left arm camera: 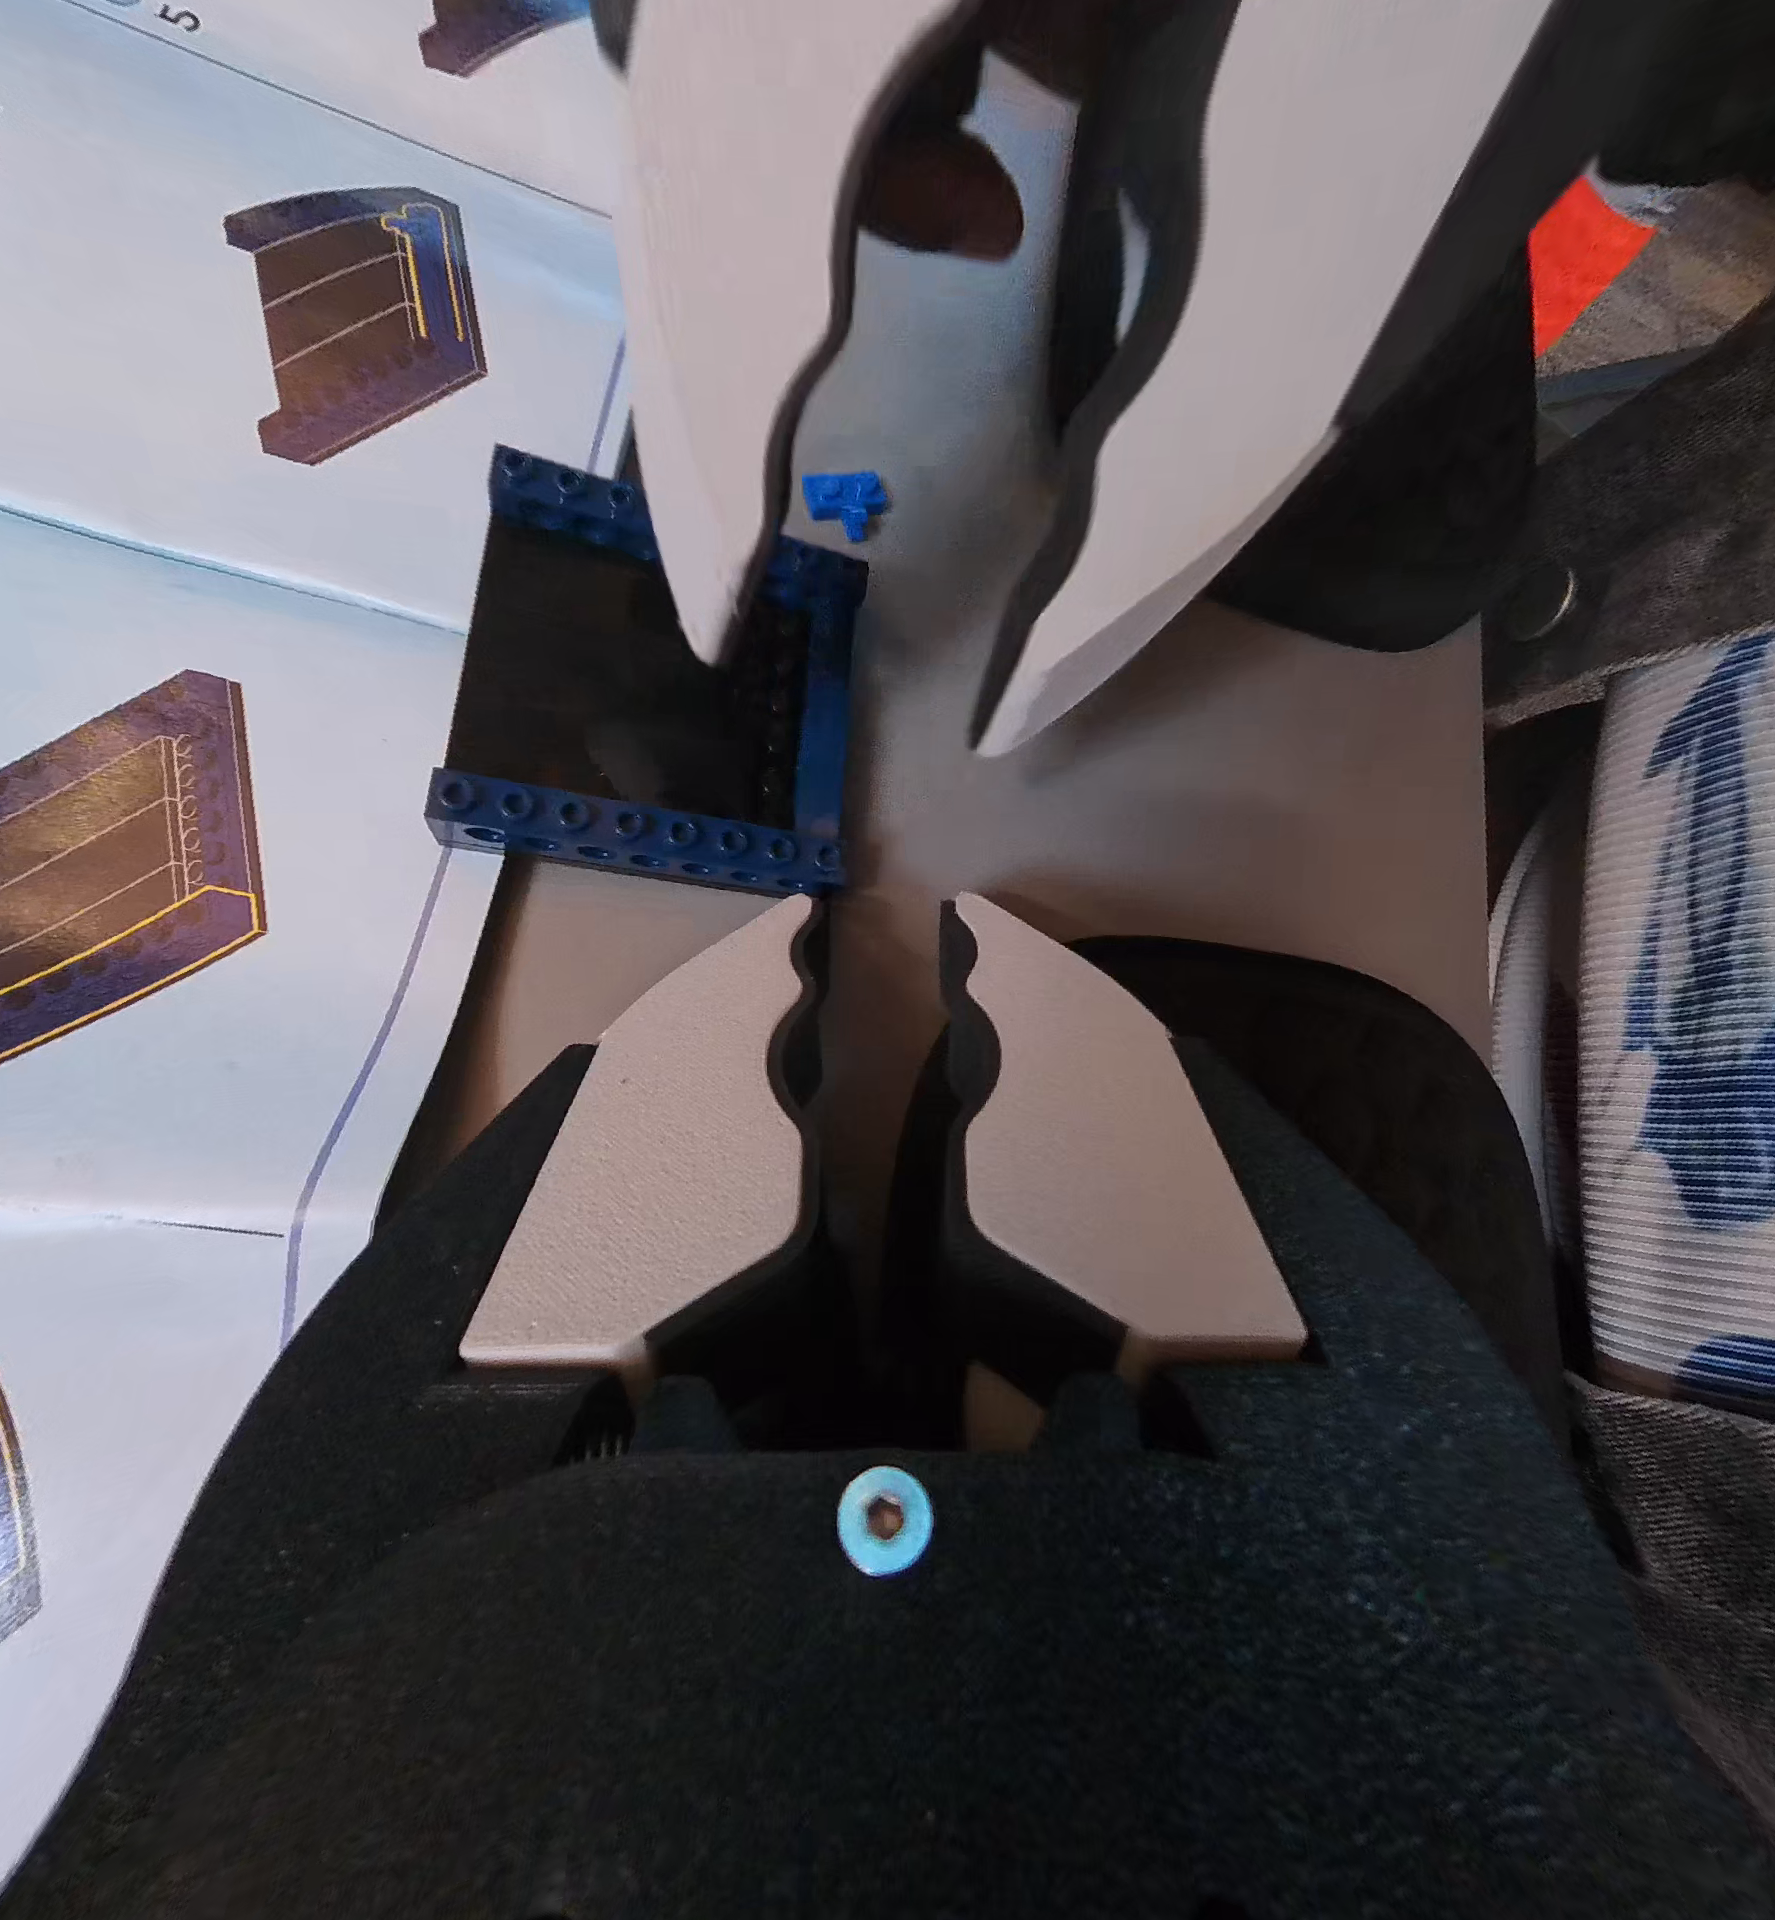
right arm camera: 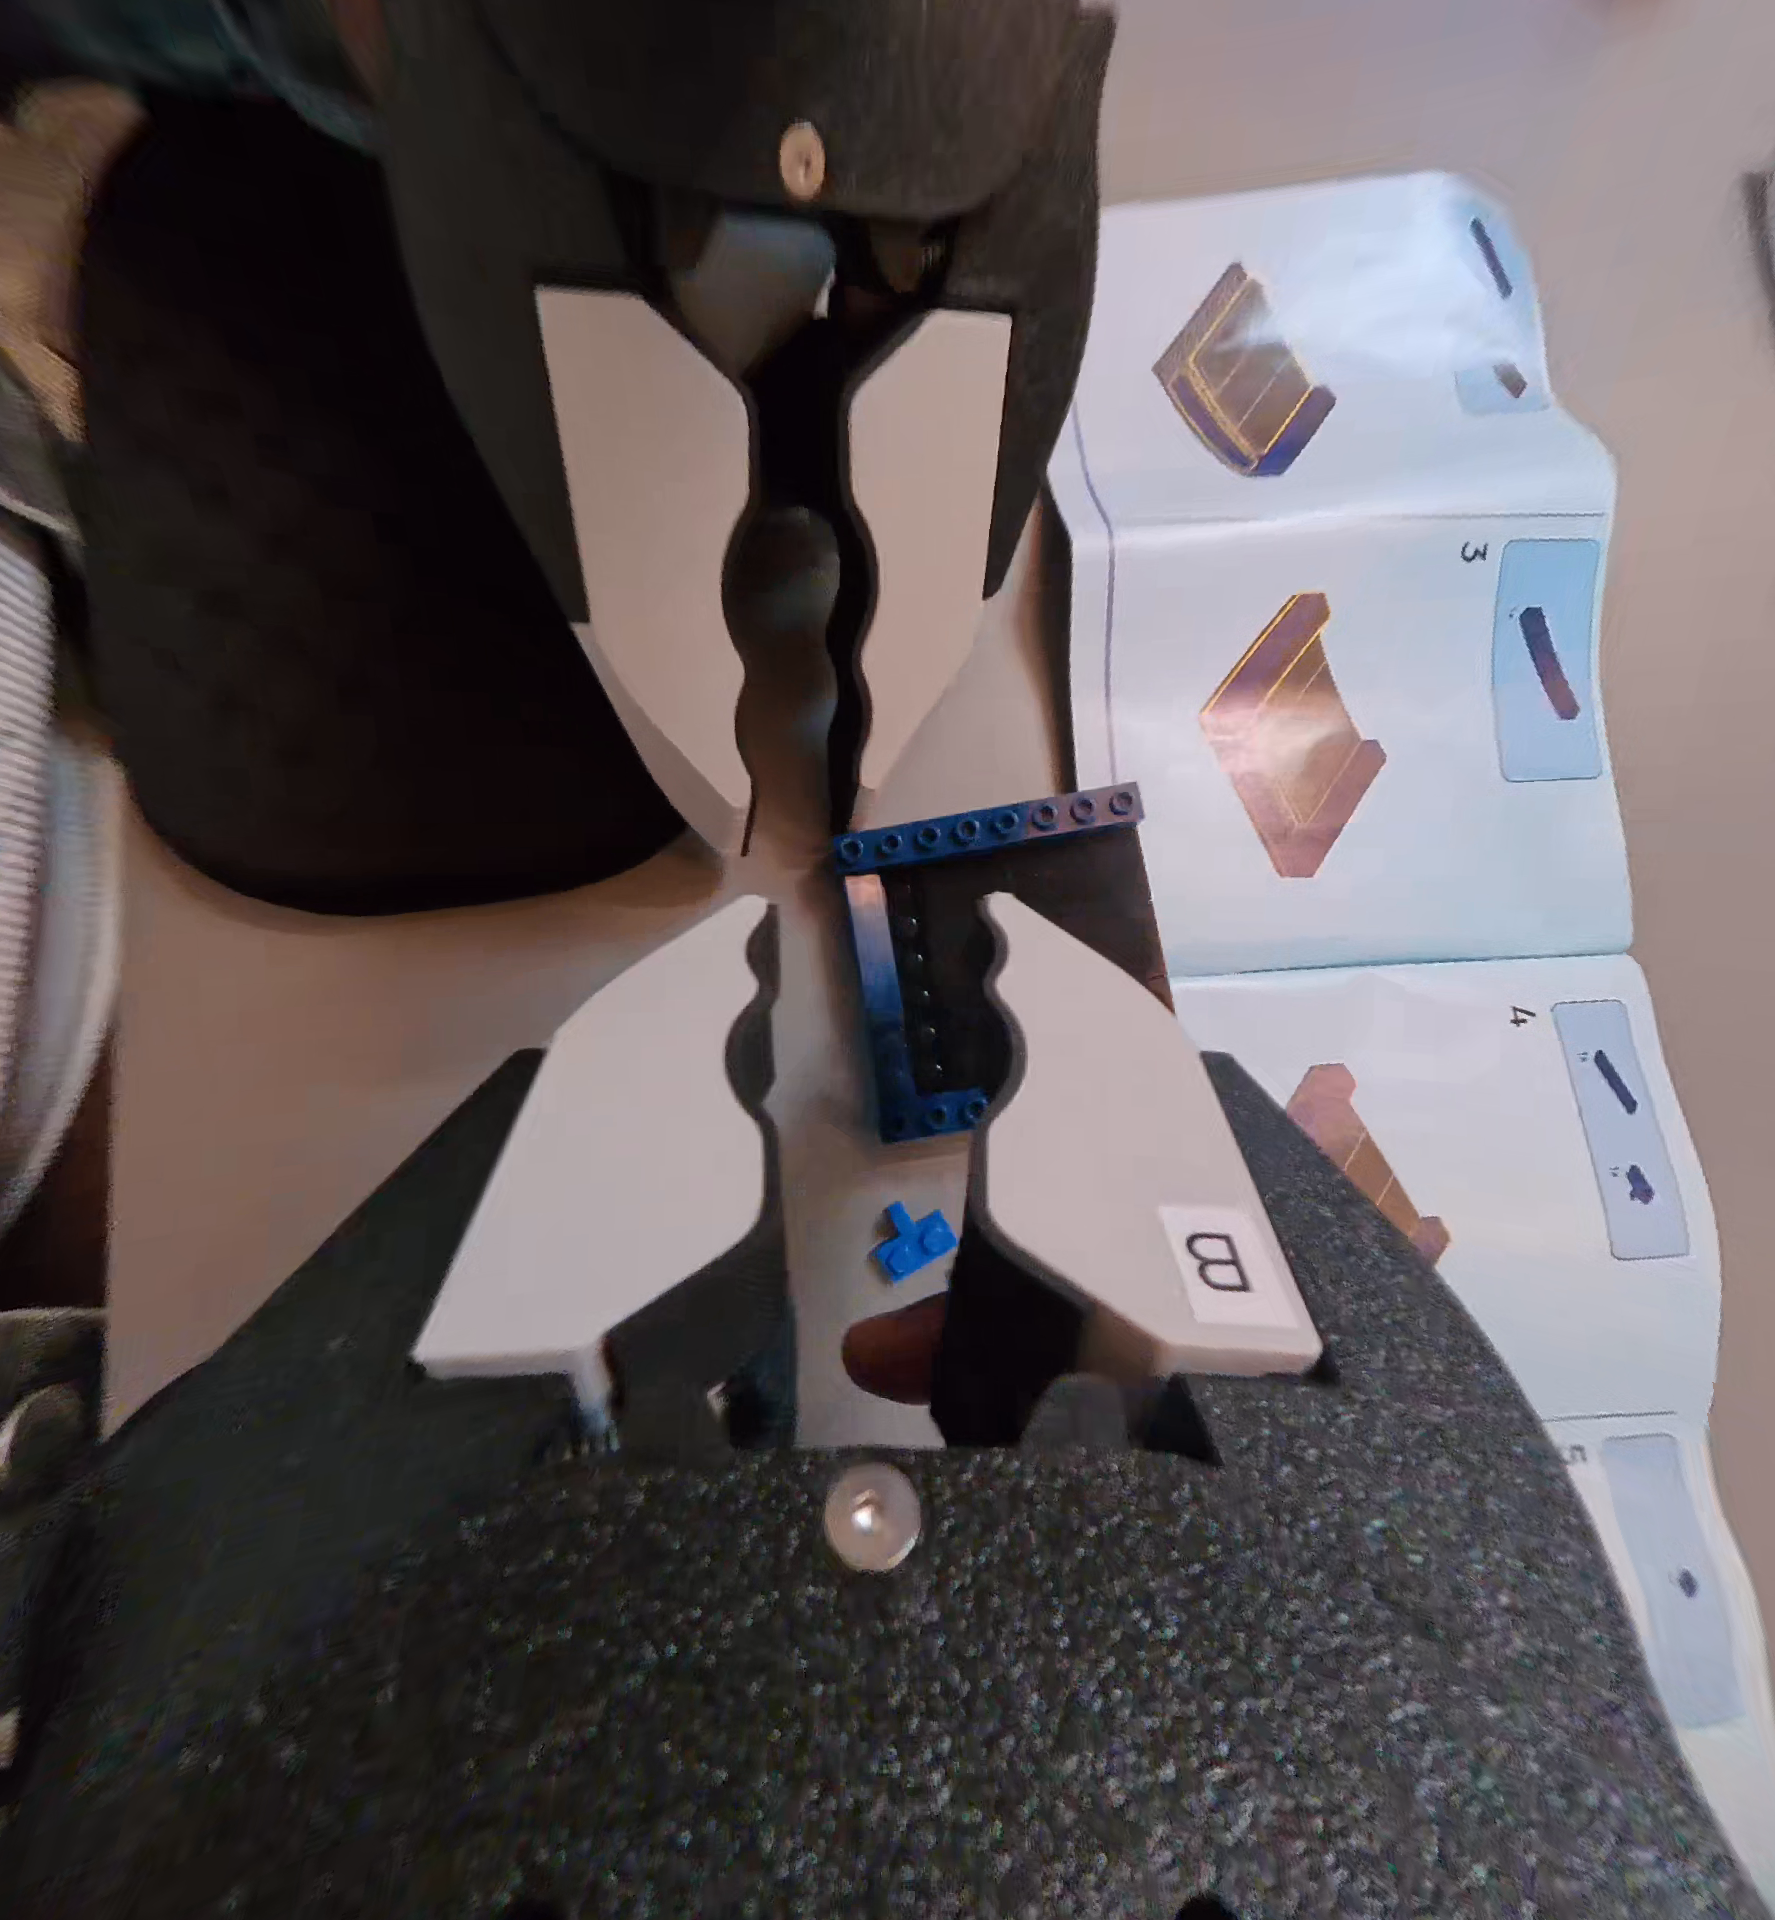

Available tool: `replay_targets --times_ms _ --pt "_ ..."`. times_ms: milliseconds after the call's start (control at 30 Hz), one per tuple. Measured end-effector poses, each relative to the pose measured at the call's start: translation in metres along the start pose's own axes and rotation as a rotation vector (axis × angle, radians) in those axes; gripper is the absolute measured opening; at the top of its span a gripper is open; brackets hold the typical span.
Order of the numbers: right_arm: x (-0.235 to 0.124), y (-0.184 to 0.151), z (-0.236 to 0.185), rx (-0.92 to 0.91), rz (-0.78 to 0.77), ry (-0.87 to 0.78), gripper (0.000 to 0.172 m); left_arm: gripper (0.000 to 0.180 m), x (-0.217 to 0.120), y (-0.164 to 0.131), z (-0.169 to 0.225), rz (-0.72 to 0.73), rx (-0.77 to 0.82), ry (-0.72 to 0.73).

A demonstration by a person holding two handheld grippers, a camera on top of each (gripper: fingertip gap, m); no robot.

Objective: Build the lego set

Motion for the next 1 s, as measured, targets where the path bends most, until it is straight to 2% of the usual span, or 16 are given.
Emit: replay_targets --times_ms 67,167,267,333,400,567,700,800,867,933,1000 --pt "-0.004 -0.004 0.007 0.000 0.015 -0.005 0.053 0.020 0.000 0.000 0.000 0.001 0.000 -0.004" --pt "0.004 -0.017 0.021 -0.061 -0.054 -0.039 0.079 0.020 -0.002 0.000 0.001 0.014 0.004 -0.012" --pt "0.019 -0.023 0.024 -0.087 -0.113 0.036 0.091 0.025 -0.007 0.001 0.000 0.054 0.002 -0.023" --pt "0.024 -0.023 0.023 -0.121 -0.125 0.054 0.089 0.029 -0.012 0.000 -0.001 0.085 0.001 -0.020" --pt "0.024 -0.023 0.023 -0.138 -0.102 0.053 0.070 0.038 -0.018 -0.003 -0.003 0.113 0.007 -0.014" --pt "0.020 -0.025 0.029 -0.091 -0.038 0.133 0.067 0.056 -0.031 -0.010 -0.007 0.178 0.129 0.093" --pt "0.008 -0.017 0.037 -0.001 0.073 0.277 0.067 0.069 -0.038 -0.006 -0.007 0.293 0.440 0.376" --pt "-0.003 -0.004 0.042 0.068 0.168 0.425 0.067 0.061 -0.040 0.001 0.004 0.413 0.745 0.531" --pt "-0.005 0.000 0.045 0.078 0.188 0.485 0.067 0.057 -0.038 0.002 0.011 0.421 0.864 0.514" --pt "0.000 -0.003 0.044 0.081 0.169 0.509 0.067 0.054 -0.033 0.000 0.010 0.370 0.853 0.490" --pt "0.005 -0.004 0.041 0.120 0.203 0.555 0.067 0.052 -0.028 -0.001 0.013 0.363 0.922 0.525"
Point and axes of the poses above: each gripper's, where its closed fingertips meet, x out along the fingers, y out of its top, z = x × y across the jaws, the point moved 8 cm from there along -x, back along the fingers, and after that the axes turned 11 degrees about -x, right-handed, at the moved point
